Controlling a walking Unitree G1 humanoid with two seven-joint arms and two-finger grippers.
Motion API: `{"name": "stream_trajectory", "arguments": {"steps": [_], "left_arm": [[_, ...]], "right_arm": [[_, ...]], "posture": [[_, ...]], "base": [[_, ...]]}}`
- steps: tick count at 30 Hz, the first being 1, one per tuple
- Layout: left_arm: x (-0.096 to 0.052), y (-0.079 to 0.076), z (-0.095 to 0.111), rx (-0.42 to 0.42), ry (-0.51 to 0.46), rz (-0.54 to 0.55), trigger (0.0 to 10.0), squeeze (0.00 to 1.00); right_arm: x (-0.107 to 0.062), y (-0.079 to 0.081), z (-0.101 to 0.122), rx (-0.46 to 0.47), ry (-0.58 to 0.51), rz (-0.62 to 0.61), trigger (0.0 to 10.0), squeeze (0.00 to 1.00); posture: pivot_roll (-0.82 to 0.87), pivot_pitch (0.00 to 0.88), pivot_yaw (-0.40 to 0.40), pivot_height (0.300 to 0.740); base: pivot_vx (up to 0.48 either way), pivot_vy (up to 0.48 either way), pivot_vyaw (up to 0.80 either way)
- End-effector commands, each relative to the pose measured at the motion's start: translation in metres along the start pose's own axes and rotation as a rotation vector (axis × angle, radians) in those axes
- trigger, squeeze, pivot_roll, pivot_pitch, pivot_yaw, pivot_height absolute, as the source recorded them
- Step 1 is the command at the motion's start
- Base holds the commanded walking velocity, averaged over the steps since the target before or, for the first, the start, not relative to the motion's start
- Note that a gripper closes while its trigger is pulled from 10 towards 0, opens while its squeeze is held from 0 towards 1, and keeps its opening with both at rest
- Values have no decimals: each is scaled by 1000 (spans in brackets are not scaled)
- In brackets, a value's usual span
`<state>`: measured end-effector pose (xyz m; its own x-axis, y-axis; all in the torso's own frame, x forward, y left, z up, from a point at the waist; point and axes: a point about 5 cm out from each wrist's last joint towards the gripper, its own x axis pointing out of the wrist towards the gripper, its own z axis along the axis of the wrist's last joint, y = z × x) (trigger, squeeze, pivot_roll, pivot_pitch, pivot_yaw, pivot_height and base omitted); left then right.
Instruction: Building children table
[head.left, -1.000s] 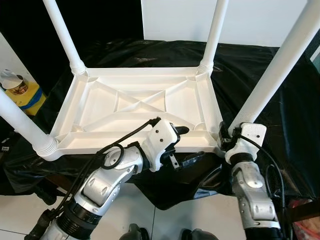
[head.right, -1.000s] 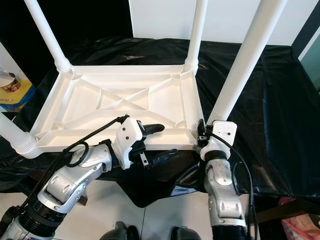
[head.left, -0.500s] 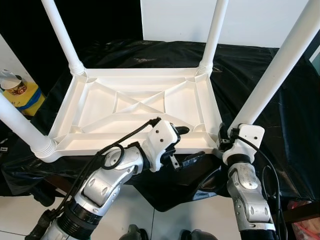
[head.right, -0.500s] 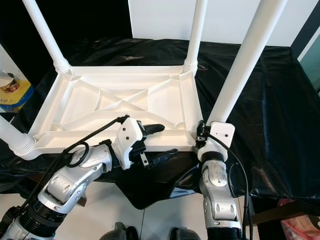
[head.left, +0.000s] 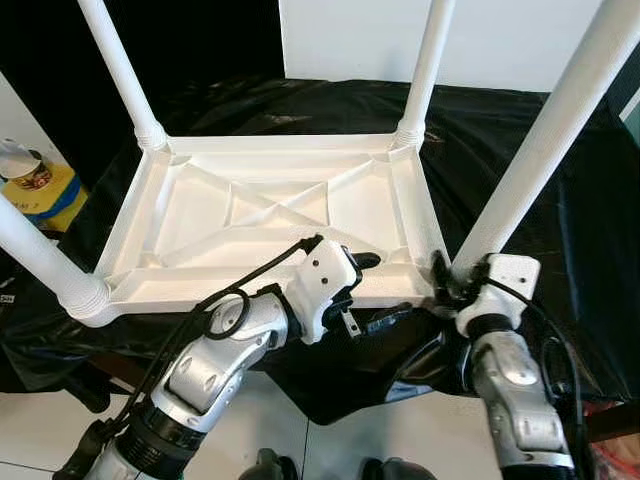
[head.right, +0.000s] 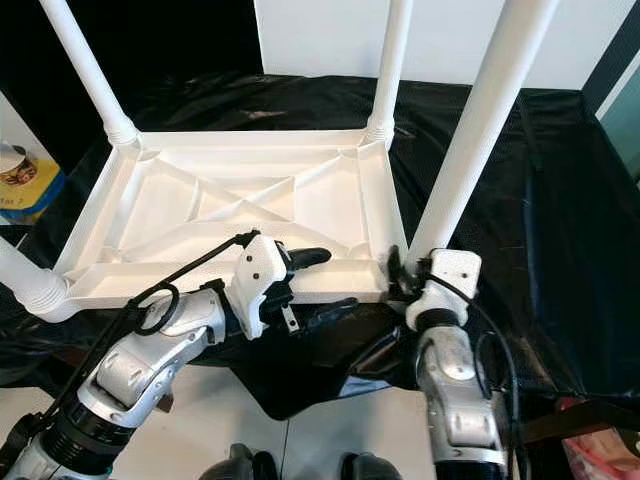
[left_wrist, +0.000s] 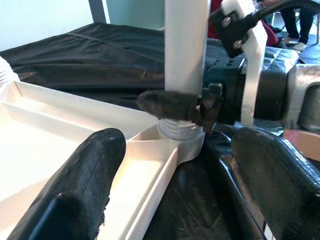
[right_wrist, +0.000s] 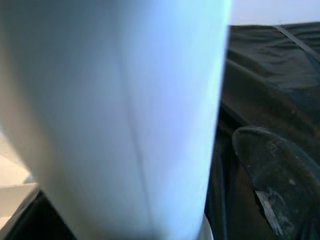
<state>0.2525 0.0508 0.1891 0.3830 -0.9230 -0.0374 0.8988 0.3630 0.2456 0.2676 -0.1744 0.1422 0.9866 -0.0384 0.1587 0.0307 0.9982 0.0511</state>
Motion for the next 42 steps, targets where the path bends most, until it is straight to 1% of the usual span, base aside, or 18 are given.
{"name": "stream_trajectory", "arguments": {"steps": [1,2,3,6,9,10,12,14,16,19,20,21,22,23,29,35,36,42], "left_arm": [[-1,-2,-4,-4,18,-19,10000,0],[0,-1,-7,-6,14,13,10000,0],[1,0,-10,-4,16,25,10000,0],[1,0,-11,-3,18,32,10000,0],[4,4,-22,7,26,90,10000,0],[4,4,-22,7,26,90,10000,0],[4,5,-26,6,29,112,10000,0],[5,7,-32,23,37,146,10000,0],[5,7,-32,23,37,146,10000,0],[8,18,-34,35,25,247,10000,0],[8,18,-34,35,25,247,10000,0],[9,19,-32,35,19,259,10000,0],[9,19,-32,35,19,259,10000,0],[10,19,-31,29,18,258,10000,0],[11,14,-31,44,14,215,10000,0],[12,15,-29,48,2,208,10000,0],[13,16,-29,44,0,208,10000,0],[12,18,-31,31,7,217,10000,0]], "right_arm": [[-3,-5,-1,6,-1,24,10000,0],[-4,-10,1,-14,-12,127,10000,0],[-4,-12,2,-31,-17,169,10000,0],[-3,-12,2,-42,-21,191,10000,0],[5,-14,4,-73,-20,350,10000,0],[5,-14,4,-73,-20,350,10000,0],[8,-14,4,-78,-15,410,10000,0],[13,-12,5,-100,-6,503,10000,0],[13,-12,5,-100,-6,503,10000,0],[20,-11,1,-135,20,586,10000,0],[20,-11,1,-135,20,586,10000,0],[21,-12,-1,-141,30,601,4157,0],[21,-12,-1,-141,30,601,4157,0],[22,-13,-4,-135,41,605,0,0],[21,-23,-14,-124,82,584,0,0],[20,-30,-21,-107,107,536,0,0],[20,-31,-22,-110,111,504,10000,0],[20,-28,-27,-94,121,399,10000,0]], "posture": [[-89,134,9,740],[-94,134,12,740],[-94,134,12,740],[-94,134,12,740],[-104,130,23,740],[-104,130,23,740],[-105,130,24,740],[-100,127,25,740],[-100,127,25,740],[-91,122,18,740],[-91,122,18,740],[-90,121,17,740],[-90,121,17,740],[-83,119,13,740],[-80,120,17,740],[-82,120,24,740],[-83,120,25,740],[-86,116,21,740]], "base": [[0,0,0],[0,0,0],[0,0,0],[0,0,0],[0,0,0],[0,0,0],[0,0,0],[0,0,0],[0,0,0],[0,0,0],[0,0,0],[0,0,0],[0,0,0],[0,0,0],[0,0,0],[0,0,0],[0,0,0],[0,0,0]]}}
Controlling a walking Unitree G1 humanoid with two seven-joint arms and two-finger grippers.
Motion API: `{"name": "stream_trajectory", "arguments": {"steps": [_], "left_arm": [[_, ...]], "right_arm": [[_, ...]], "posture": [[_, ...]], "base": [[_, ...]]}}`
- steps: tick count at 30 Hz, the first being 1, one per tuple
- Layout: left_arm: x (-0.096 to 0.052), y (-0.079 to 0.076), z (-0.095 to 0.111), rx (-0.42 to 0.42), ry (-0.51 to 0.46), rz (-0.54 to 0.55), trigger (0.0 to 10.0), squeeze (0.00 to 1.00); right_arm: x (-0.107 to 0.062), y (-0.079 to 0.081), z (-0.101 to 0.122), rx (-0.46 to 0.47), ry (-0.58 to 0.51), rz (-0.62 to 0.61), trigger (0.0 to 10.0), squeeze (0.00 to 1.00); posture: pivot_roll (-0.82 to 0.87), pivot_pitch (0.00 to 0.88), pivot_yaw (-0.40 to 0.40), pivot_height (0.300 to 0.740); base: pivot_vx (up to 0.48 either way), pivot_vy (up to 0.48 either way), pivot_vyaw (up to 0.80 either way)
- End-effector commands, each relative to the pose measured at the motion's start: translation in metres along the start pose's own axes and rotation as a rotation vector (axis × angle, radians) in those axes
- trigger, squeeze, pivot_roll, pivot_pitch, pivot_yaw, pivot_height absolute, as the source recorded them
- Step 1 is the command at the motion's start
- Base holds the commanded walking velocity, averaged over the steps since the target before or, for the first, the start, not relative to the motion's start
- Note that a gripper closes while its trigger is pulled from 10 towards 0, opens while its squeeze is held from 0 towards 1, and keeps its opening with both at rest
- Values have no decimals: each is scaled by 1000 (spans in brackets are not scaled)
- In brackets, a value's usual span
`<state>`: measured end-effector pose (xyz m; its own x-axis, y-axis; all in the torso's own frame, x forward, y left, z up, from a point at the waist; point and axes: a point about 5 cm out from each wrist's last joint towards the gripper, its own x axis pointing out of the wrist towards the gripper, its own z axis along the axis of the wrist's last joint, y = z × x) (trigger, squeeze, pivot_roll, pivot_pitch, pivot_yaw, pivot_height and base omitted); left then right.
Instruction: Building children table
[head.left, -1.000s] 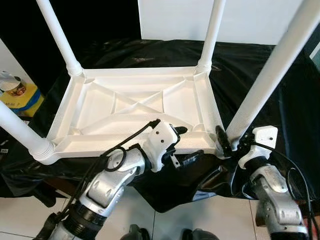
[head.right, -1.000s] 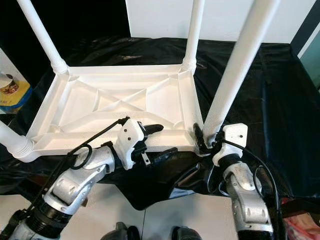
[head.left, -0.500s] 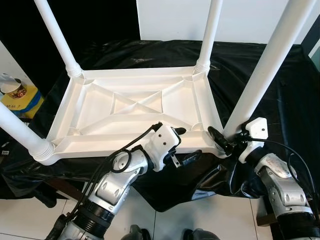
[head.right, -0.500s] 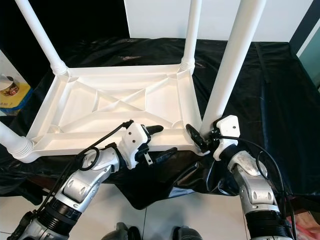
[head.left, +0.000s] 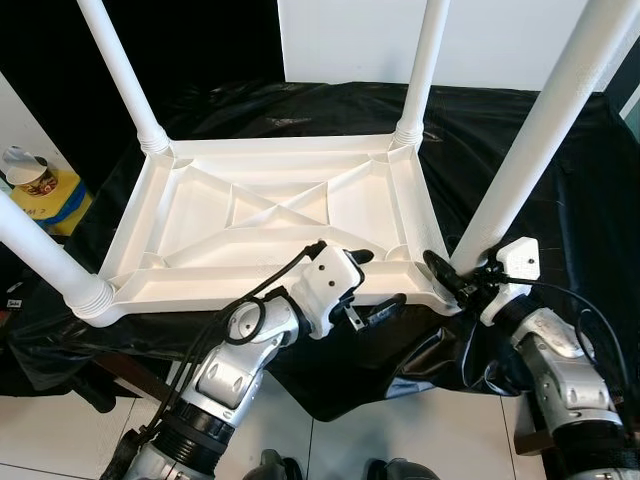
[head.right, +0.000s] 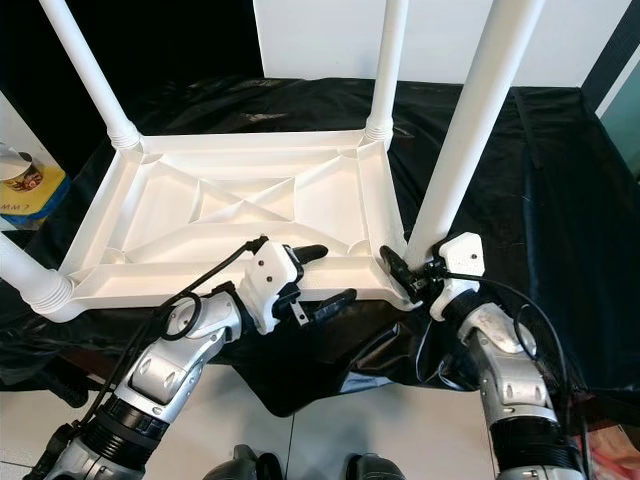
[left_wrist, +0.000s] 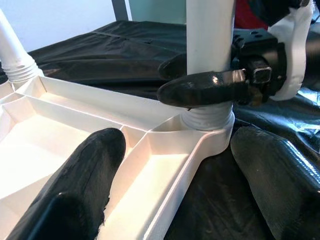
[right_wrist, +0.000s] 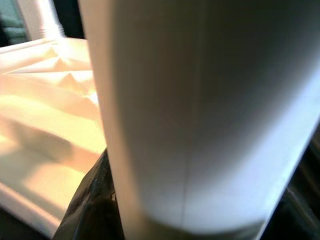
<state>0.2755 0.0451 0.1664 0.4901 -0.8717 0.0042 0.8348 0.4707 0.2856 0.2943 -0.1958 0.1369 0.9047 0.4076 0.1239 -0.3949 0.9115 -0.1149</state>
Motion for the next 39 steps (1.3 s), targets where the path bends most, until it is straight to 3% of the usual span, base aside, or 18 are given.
{"name": "stream_trajectory", "arguments": {"steps": [1,4,9,12,16,20,28,30,37,39], "left_arm": [[-2,6,-6,-14,21,94,10000,0],[-2,6,-7,-18,24,99,10000,0],[-2,6,-8,-43,29,116,10000,0],[-3,7,-9,-75,36,130,10000,0],[-3,6,-8,-107,18,100,10000,0],[-3,7,-8,-111,32,94,10000,0],[-4,9,-8,-168,24,118,10000,0],[-6,15,-9,-117,58,196,10000,0],[-8,18,-9,-145,47,205,10000,0],[-7,22,-4,-70,20,250,10000,0]], "right_arm": [[-8,-2,-20,32,101,-80,10000,0],[-8,1,-24,1,136,-138,10000,0],[-10,6,-29,53,146,-265,10000,0],[-11,15,-32,87,168,-424,10000,0],[-10,20,-32,100,164,-497,10000,0],[-7,36,-33,127,175,-618,10000,0],[-4,48,-28,149,150,-618,10000,0],[-7,45,-25,150,140,-644,10000,0],[-5,47,-19,130,116,-635,10000,0],[-5,45,-18,119,103,-635,10000,0]], "posture": [[-86,116,21,740],[-87,116,19,740],[-92,123,18,740],[-102,127,20,740],[-105,128,20,740],[-106,132,18,740],[-109,139,25,740],[-106,150,28,740],[-110,152,33,740],[-108,151,33,740]], "base": [[0,0,0],[0,0,0],[0,0,0],[0,0,0],[0,0,0],[0,0,0],[0,0,0],[0,0,0],[0,0,0],[0,0,0]]}}
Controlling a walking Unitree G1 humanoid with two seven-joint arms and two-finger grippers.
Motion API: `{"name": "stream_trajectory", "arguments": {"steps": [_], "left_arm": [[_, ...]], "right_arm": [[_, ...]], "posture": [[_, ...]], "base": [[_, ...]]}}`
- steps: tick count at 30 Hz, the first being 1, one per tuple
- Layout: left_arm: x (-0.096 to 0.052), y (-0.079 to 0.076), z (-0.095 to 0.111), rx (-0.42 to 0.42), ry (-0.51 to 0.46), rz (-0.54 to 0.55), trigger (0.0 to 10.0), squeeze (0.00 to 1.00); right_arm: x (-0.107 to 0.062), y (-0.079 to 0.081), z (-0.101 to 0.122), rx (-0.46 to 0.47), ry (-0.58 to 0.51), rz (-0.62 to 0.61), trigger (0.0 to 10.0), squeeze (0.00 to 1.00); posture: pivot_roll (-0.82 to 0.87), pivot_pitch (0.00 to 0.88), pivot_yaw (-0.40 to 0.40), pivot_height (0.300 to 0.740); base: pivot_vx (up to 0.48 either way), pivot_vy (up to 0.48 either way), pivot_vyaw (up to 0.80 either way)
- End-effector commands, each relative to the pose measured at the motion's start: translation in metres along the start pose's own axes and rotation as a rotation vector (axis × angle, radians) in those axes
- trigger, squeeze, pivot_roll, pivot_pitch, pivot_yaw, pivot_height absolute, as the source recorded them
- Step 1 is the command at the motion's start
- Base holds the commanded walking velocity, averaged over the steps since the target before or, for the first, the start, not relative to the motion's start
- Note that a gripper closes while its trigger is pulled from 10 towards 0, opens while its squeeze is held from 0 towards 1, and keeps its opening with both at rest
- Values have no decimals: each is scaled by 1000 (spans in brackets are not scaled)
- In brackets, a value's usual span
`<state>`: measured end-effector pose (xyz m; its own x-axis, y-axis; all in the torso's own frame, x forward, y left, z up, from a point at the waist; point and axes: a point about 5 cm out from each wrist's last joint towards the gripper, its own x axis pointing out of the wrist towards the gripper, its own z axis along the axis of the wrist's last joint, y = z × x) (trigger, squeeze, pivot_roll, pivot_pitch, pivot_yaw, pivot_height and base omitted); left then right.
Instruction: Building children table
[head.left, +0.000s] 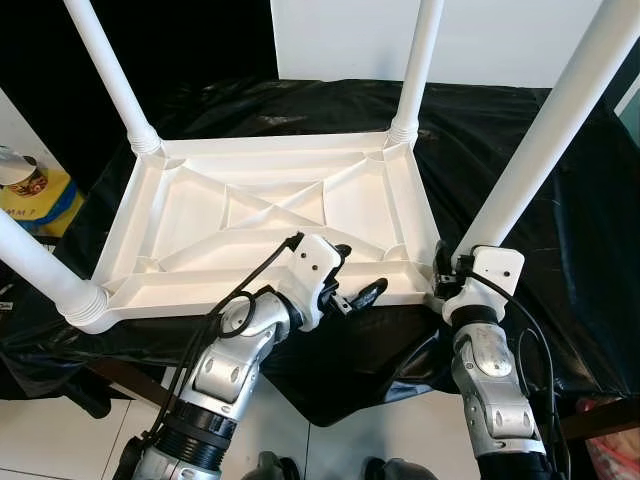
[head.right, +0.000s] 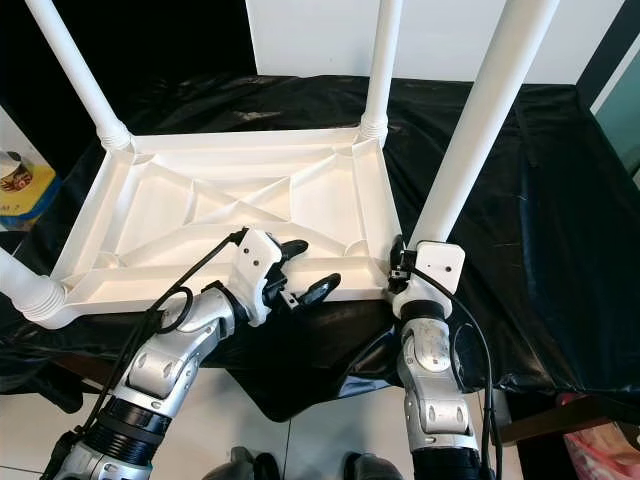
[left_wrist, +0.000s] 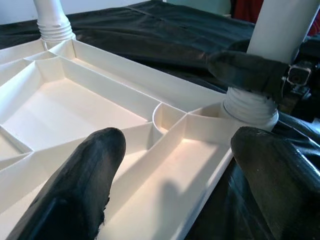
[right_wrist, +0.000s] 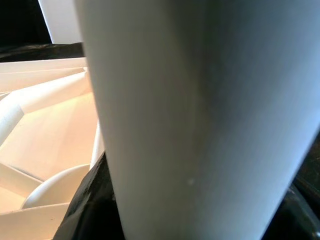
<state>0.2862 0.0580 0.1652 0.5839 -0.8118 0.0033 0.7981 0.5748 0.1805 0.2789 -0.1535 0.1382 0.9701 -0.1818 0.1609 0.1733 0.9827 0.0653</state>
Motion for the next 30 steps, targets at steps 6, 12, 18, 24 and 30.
{"name": "stream_trajectory", "arguments": {"steps": [6,12,18,24,30], "left_arm": [[3,6,8,98,-41,145,10000,0],[4,7,8,70,-38,143,10000,0],[3,6,9,94,-49,124,10000,0],[-3,-2,6,39,-39,4,10000,0],[-7,-7,4,-8,-31,-70,10000,0]], "right_arm": [[-6,-10,-11,9,66,29,10000,1000],[-7,-17,-7,4,50,89,10000,788],[-10,-28,-3,-13,29,215,10000,0],[-7,-38,3,-70,7,441,10000,0],[1,-41,3,-168,20,614,10000,0]], "posture": [[-121,128,31,740],[-119,131,33,740],[-116,136,49,740],[-111,143,64,740],[-105,136,65,740]], "base": [[0,0,0],[0,0,0],[0,0,0],[0,0,0],[0,0,0]]}}
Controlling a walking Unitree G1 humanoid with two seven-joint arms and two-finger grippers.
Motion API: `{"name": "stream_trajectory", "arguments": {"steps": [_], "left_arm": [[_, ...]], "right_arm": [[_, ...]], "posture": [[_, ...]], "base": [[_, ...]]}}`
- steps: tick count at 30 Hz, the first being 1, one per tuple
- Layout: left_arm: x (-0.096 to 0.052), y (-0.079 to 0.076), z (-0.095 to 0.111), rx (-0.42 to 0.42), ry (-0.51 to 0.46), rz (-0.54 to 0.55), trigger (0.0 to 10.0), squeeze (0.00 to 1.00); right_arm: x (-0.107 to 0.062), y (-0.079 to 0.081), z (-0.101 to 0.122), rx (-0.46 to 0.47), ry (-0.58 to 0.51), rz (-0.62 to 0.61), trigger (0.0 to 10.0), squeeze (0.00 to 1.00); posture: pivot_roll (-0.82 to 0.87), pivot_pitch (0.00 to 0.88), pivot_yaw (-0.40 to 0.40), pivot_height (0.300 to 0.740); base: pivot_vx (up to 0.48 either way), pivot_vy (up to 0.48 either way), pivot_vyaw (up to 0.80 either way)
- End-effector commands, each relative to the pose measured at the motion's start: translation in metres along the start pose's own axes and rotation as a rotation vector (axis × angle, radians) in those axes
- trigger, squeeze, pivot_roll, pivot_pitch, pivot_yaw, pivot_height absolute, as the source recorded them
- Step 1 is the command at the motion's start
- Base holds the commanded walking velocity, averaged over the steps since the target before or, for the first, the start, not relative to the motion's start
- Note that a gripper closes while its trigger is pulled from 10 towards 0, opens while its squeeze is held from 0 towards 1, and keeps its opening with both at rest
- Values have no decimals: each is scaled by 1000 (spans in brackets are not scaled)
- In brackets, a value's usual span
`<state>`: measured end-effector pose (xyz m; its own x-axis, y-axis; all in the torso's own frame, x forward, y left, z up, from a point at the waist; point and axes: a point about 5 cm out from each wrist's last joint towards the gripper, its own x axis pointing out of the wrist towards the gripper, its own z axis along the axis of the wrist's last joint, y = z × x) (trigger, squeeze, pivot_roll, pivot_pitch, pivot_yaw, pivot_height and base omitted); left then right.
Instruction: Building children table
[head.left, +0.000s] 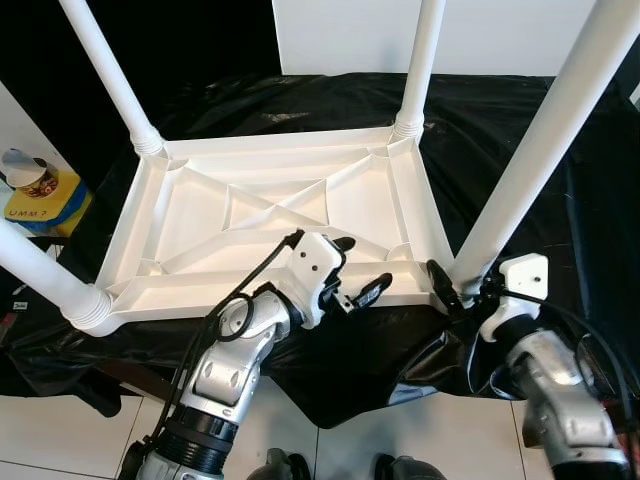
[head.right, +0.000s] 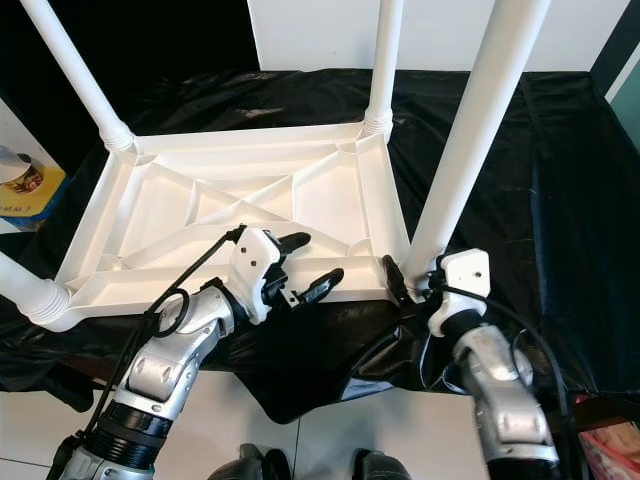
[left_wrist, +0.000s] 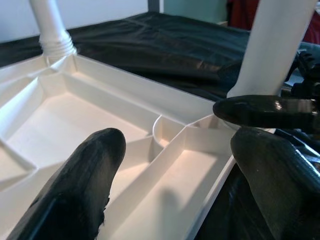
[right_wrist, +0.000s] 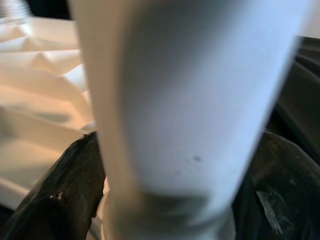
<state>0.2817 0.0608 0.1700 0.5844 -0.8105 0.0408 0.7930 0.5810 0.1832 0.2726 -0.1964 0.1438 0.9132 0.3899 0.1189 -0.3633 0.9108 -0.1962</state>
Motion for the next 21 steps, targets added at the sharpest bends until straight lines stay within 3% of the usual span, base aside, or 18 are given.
{"name": "stream_trajectory", "arguments": {"steps": [1,9,10,11,12,13,19,20,21], "left_arm": [[-2,-6,-1,-12,6,-78,10000,0],[-2,-7,0,-24,0,-87,10000,0],[-3,-8,1,-28,-2,-96,10000,0],[-3,-9,1,-32,-2,-101,10000,0],[-3,-9,1,-32,-2,-101,10000,0],[-3,-11,1,-37,2,-109,10000,0],[-2,-13,-1,-40,7,-108,10000,0],[-2,-13,0,-49,8,-105,10000,0],[-1,-13,1,-55,8,-103,10000,0]], "right_arm": [[0,3,-5,12,12,31,10000,0],[10,5,-6,-15,14,122,10000,0],[12,5,-6,-14,10,131,6235,0],[13,5,-6,-14,7,136,4510,0],[13,5,-6,-14,7,136,4510,0],[14,4,-7,-14,4,145,0,0],[13,5,-13,8,23,123,353,0],[13,5,-16,13,32,92,10000,0],[14,4,-17,16,36,70,10000,0]], "posture": [[-105,136,65,740],[-97,118,59,740],[-96,112,53,740],[-97,110,51,740],[-97,110,51,740],[-95,106,48,740],[-97,109,46,740],[-99,112,38,740],[-100,120,37,740]], "base": [[0,0,0],[0,0,0],[0,0,0],[0,0,0],[0,0,0],[0,0,0],[0,0,0],[0,0,0],[0,0,0]]}}
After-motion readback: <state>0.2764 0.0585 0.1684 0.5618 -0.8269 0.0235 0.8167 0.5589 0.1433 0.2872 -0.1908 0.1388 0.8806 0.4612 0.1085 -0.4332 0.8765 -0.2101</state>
